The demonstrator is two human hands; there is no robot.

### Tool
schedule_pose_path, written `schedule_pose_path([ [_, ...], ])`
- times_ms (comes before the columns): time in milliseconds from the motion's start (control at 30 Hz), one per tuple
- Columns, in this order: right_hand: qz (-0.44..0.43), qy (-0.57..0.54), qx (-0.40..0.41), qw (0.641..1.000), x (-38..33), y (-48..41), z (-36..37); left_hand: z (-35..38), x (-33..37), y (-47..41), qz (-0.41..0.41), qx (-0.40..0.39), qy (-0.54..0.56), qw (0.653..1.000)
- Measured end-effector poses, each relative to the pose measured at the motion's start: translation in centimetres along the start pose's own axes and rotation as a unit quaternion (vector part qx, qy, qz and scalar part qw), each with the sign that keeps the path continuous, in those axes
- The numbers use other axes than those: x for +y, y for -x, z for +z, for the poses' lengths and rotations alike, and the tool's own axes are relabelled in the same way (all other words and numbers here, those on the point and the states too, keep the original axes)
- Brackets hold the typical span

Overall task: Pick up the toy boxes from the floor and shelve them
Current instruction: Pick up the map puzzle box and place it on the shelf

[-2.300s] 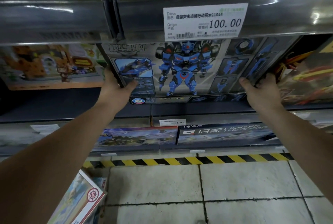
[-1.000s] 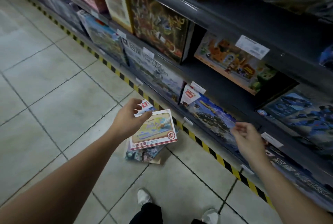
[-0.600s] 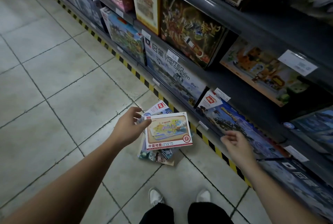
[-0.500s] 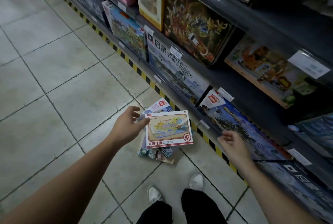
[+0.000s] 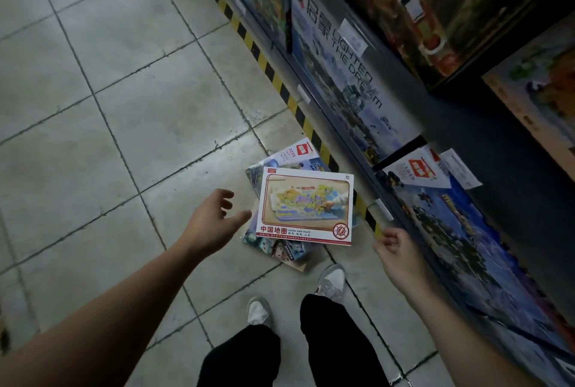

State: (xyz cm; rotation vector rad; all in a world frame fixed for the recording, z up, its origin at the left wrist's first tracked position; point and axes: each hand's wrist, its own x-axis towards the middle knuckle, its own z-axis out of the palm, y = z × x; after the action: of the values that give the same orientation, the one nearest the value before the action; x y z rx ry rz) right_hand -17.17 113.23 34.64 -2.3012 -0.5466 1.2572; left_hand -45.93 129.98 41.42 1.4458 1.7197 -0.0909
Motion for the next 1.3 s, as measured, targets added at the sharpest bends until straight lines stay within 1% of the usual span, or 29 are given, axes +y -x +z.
schedule_pose_path([
  [100,0.013,0.029,-0.013,0.999,2.4,-5.6,1.3,3.9,-1.7,-4.3,-0.037,-0.01,0.008,0.999],
  [333,0.054,0.075,-0.014,0.996,9.8,-16.1,6.2,13.1,-7.5,-15.1,-0.101,-0.052,-0.009,0.993],
  [567,0.079,0.13,0.024,0.988,15.9,-24.8,13.0,20.8,-13.7,-26.6,-0.096,-0.097,-0.042,0.99],
  [733,0.092,0.104,0.024,0.99,18.9,-30.4,16.2,24.7,-15.9,-32.4,-0.102,-0.093,-0.008,0.99],
  [900,0.117,0.043,0.02,0.992,19.8,-33.1,18.0,26.3,-17.2,-35.0,-0.142,-0.149,0.092,0.974],
  [967,0.131,0.014,0.019,0.991,20.1,-33.7,18.8,26.8,-17.4,-35.3,-0.151,-0.152,0.101,0.972],
  [1100,0.12,-0.007,0.03,0.992,20.3,-33.9,19.9,27.0,-17.3,-35.6,-0.151,-0.144,0.101,0.973],
  [1200,0.116,-0.022,0.035,0.992,20.5,-33.5,19.8,26.6,-17.0,-35.3,-0.154,-0.154,0.118,0.969],
  [1300,0.132,-0.04,0.034,0.99,19.9,-32.4,19.2,25.7,-16.5,-34.6,-0.15,-0.164,0.123,0.967],
])
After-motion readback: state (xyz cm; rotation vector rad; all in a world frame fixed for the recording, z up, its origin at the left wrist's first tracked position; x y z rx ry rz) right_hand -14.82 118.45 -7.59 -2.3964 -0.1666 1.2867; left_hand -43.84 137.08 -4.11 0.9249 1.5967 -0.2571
